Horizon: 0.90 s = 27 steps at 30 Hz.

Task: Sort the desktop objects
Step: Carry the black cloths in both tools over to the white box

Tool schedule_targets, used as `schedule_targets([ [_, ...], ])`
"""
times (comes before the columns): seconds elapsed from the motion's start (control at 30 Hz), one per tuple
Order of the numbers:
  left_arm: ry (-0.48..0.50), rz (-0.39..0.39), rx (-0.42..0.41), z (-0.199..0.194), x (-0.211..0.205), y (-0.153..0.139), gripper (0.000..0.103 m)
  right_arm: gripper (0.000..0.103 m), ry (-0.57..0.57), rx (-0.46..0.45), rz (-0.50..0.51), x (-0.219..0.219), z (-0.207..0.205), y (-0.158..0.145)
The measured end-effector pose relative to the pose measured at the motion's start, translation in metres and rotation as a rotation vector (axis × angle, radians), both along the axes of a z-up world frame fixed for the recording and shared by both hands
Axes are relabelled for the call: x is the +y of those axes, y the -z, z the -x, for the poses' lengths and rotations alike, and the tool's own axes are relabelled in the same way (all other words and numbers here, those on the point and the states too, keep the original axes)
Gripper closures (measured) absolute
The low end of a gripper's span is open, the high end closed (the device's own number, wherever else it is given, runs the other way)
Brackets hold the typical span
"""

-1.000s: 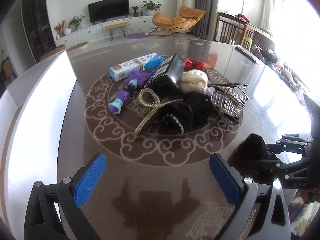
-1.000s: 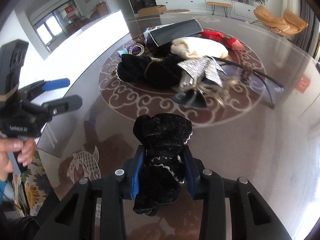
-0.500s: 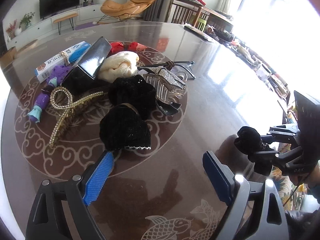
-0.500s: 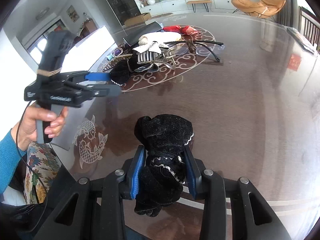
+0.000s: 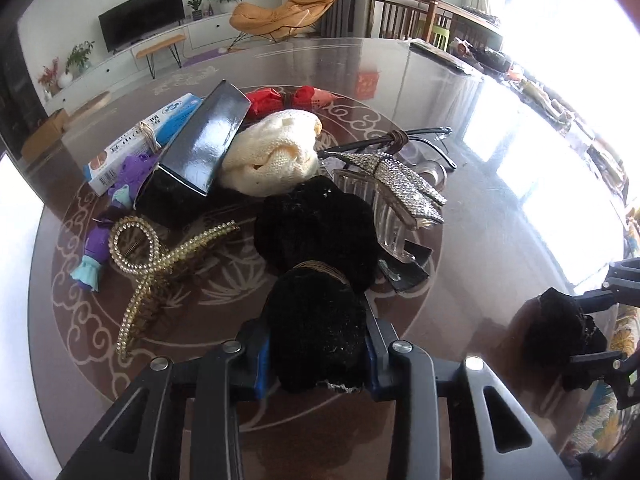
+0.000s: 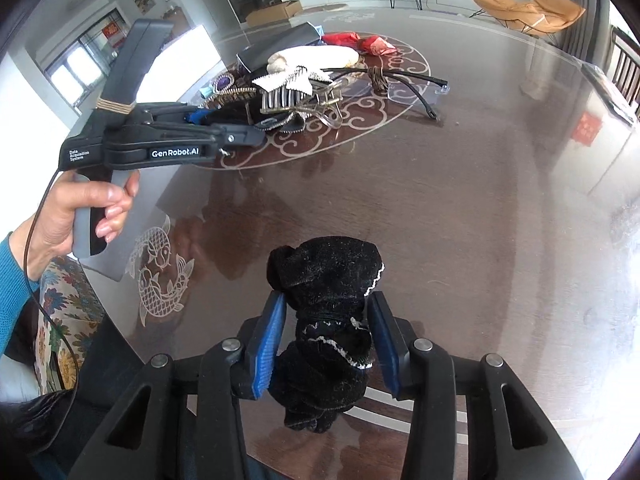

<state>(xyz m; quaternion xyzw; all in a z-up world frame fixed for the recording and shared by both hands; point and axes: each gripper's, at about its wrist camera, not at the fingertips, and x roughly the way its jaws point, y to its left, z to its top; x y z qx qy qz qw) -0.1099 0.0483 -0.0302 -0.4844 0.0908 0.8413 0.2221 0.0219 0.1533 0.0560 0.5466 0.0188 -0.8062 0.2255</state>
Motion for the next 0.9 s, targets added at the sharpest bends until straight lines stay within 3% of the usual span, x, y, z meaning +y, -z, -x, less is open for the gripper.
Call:
schedule_targets([
  [0.07, -0.022, -0.017, 0.006, -0.014, -0.01, -0.003, 0.071, 0.035, -0.026, -0.009, -0.024, -0.001, 0.001, -0.001],
  [0.2, -0.092, -0.071, 0.011, -0.05, -0.044, -0.011, 0.071, 0.031, -0.118, -0.034, -0.053, -0.016, 0.004, -0.001],
  [0.23, -0.112, -0.094, 0.014, -0.059, -0.055, -0.014, 0.071, 0.033, -0.136, -0.037, -0.07, -0.021, 0.004, 0.0],
  [0.27, -0.135, -0.121, 0.019, -0.067, -0.066, -0.02, 0.071, 0.051, -0.149, -0.042, -0.109, -0.026, 0.004, 0.003],
  [0.3, -0.159, -0.151, 0.03, -0.075, -0.077, -0.028, 0.071, 0.063, -0.152, -0.036, -0.165, -0.031, 0.003, 0.005],
  [0.33, -0.184, -0.182, 0.043, -0.084, -0.088, -0.039, 0.071, 0.068, -0.156, -0.015, -0.194, -0.034, 0.002, 0.003],
  [0.43, -0.251, -0.256, 0.121, -0.11, -0.127, -0.081, 0.071, 0.068, -0.155, 0.028, -0.155, -0.047, 0.003, -0.022],
  [0.53, -0.327, -0.28, 0.216, -0.132, -0.176, -0.126, 0.071, 0.068, -0.184, 0.112, -0.092, -0.079, 0.009, -0.065],
  [0.7, -0.538, -0.225, 0.28, -0.152, -0.278, -0.158, 0.071, 0.068, -0.293, 0.182, 0.072, -0.181, 0.027, -0.129],
  [0.9, -0.755, -0.179, 0.174, -0.159, -0.376, -0.124, 0.071, 0.068, -0.498, 0.205, 0.189, -0.348, 0.017, -0.16],
])
